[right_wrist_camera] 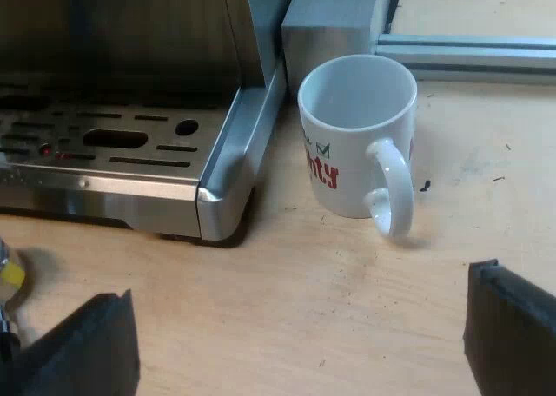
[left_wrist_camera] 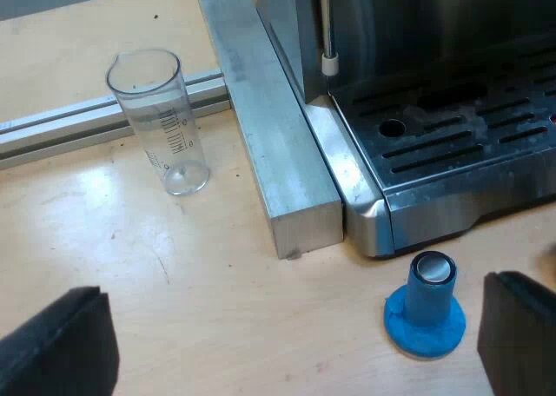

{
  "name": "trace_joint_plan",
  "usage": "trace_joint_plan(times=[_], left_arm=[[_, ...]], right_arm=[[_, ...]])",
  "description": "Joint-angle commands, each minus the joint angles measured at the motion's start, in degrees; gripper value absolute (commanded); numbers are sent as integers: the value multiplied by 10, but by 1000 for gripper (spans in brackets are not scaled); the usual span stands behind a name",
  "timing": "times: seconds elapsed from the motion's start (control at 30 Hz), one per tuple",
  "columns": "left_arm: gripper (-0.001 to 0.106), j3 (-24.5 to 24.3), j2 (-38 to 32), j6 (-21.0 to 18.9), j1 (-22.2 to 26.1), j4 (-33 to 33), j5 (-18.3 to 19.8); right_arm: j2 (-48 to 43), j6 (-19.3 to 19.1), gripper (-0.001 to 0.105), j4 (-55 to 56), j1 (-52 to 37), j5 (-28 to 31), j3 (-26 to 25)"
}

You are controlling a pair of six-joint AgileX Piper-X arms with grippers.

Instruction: Grind coffee beans and then tamp

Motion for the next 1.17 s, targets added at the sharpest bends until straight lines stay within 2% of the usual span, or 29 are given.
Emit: trace_joint_plan(times=[0.03,1.17], left_arm=[[85,0,-80,1,0,-3,-7],[85,12,-80,14,0,-28,-7]], right_arm=[[-22,-8,77,-8,-4,-4,-2],[-22,-8,77,-8,-4,-4,-2]])
